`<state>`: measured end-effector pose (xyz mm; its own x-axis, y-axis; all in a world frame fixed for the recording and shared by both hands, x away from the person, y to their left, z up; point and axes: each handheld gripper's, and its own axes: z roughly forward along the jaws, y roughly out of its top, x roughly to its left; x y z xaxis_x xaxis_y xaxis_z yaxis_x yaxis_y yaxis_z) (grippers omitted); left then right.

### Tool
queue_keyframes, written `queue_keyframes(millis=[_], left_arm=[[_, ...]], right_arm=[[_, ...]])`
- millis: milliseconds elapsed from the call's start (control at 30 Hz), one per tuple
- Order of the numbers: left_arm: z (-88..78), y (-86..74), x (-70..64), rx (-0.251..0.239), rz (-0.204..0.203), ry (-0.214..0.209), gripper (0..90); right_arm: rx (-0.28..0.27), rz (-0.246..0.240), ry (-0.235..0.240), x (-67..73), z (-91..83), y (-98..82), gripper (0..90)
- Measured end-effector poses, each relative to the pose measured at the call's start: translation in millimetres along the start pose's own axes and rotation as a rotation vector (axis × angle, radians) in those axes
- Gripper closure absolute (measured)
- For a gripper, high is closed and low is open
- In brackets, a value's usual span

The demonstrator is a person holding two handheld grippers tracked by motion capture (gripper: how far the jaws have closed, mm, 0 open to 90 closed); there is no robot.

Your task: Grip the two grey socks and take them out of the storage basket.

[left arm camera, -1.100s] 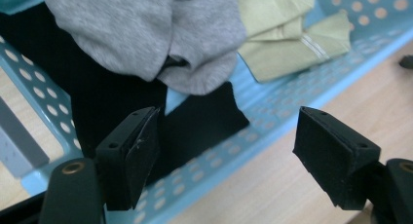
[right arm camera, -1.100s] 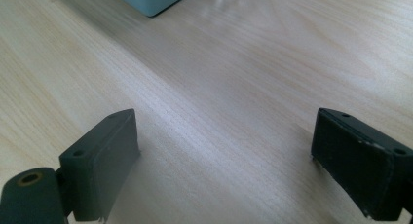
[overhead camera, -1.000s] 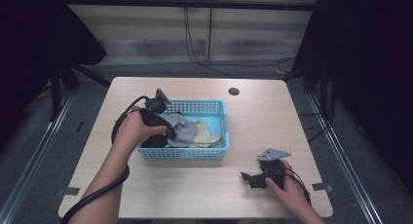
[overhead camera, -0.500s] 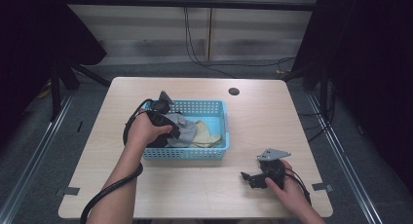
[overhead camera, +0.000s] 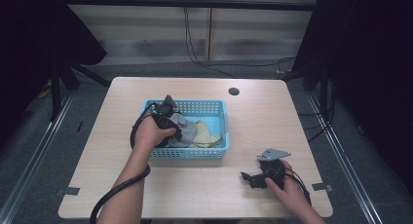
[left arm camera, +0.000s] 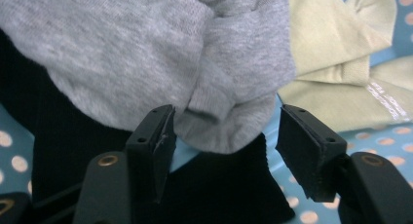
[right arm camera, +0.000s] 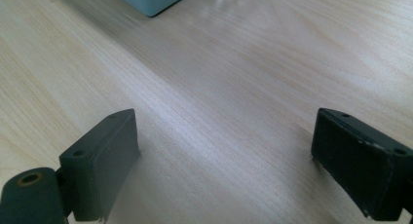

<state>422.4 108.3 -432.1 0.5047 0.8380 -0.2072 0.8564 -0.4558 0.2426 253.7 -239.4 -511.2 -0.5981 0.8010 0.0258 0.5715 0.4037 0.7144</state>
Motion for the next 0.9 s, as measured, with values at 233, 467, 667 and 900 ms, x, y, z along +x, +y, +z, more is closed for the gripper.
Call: queue_keyframes(millis=[233, 467, 667, 900], left_arm=[[6.8, 2.9, 0.3, -0.007, 0.003, 0.034, 49.4], [12.0, 6.5, 2.2, -0.008, -0.007, 0.040, 65.2], [16.9, 7.7, 0.9, 0.008, 0.018, 0.031, 76.0], [7.7, 13.6, -12.2, 0.061, 0.096, 0.044, 84.5]], right_arm=[[0.000, 0.000, 0.000, 0.0, 0.0, 0.0, 9.4], [0.000, 0.000, 0.000, 0.0, 0.0, 0.0, 9.4], [0.002, 0.003, 0.000, 0.2, -0.1, 0.0, 9.4], [0.000, 0.000, 0.000, 0.0, 0.0, 0.0, 9.4]])
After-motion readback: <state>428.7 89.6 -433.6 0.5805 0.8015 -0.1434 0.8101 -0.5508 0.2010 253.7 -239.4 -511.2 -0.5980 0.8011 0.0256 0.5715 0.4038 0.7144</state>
